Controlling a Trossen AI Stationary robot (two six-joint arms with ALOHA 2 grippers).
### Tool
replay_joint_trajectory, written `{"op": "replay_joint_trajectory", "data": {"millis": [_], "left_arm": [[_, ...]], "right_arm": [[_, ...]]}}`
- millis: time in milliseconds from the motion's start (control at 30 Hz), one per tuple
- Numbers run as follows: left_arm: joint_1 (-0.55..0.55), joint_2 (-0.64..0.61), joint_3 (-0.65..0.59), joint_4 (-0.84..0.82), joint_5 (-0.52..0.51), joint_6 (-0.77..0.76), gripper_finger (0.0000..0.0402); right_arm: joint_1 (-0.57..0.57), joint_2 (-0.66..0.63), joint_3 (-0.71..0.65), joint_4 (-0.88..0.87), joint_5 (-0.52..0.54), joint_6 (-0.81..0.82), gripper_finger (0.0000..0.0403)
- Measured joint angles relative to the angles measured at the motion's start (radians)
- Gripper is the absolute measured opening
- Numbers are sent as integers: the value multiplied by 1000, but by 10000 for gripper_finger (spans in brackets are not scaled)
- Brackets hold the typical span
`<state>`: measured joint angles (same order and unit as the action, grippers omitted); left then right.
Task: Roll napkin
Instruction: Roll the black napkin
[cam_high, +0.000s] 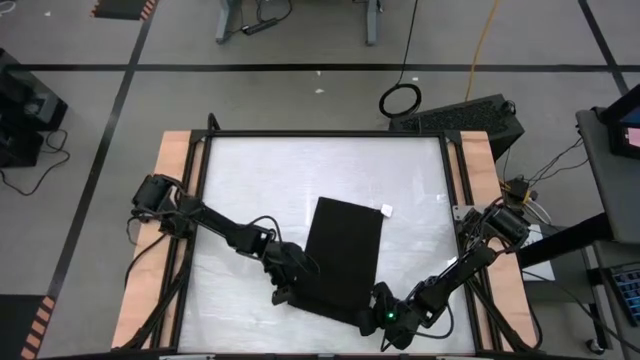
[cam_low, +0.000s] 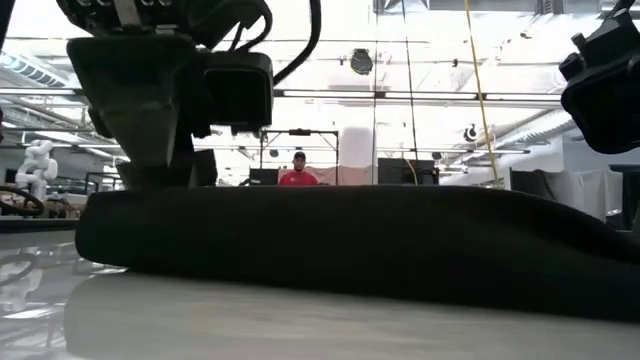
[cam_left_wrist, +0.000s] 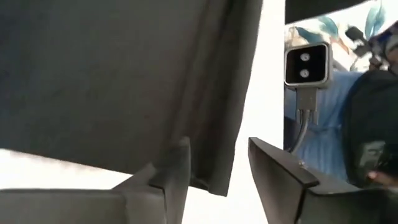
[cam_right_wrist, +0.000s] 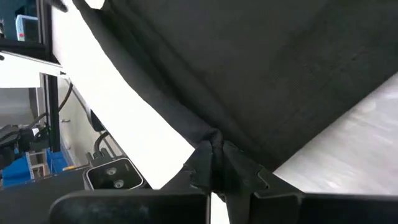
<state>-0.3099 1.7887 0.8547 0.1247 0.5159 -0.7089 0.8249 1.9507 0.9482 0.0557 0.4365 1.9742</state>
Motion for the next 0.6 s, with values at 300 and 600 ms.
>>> {"op": "replay_joint_trajectory", "data": {"millis": [300, 600], "left_arm": [[-66, -153, 1, -104, -12, 309, 169], [-86, -138, 2, -21, 30, 458, 169]], "right_arm": [[0, 0, 0, -6, 5, 8, 10], [-7, 0, 0, -9, 7, 7, 10]]}}
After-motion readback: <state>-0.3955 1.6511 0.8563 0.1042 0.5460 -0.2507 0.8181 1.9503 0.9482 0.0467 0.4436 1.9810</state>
